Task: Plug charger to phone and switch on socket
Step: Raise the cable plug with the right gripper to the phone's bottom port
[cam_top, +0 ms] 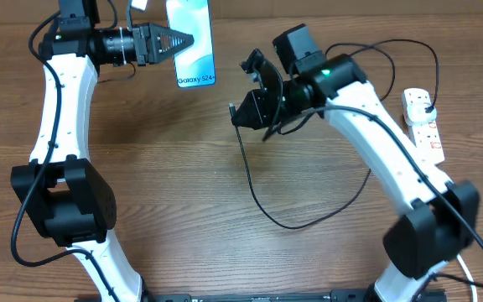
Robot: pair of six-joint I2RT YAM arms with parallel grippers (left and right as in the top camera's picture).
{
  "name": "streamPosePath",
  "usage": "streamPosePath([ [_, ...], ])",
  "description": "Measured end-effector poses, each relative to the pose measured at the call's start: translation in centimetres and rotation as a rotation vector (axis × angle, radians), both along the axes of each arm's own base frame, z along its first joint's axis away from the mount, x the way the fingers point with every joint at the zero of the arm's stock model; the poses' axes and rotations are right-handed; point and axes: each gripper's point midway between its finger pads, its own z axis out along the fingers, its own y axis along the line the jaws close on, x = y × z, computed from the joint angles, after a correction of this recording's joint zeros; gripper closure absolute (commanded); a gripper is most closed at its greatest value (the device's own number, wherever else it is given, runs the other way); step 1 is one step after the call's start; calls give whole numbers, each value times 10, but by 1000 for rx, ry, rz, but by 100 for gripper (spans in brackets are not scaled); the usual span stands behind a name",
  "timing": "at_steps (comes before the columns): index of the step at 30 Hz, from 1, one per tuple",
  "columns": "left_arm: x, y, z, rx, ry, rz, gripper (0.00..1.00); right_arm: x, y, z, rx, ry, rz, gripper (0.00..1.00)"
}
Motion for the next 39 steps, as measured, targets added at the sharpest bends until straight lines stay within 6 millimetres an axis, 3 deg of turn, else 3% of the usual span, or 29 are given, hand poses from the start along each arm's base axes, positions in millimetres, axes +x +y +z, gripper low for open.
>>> streamPosePath([
  [4,-2,-1,9,-39,0,-26,96,-11,11,13,19,-34,36,96],
  [13,-3,-1,4,-36,80,-10,96,-14,36,2,-101,-106,-34,96],
  [31,-1,-38,-22,96,145,16,96,7,26,-1,-190,-155,-196,96],
  [39,-2,-43,-23,97,185,19,96,11,27,1,-181,-164,-219,96],
])
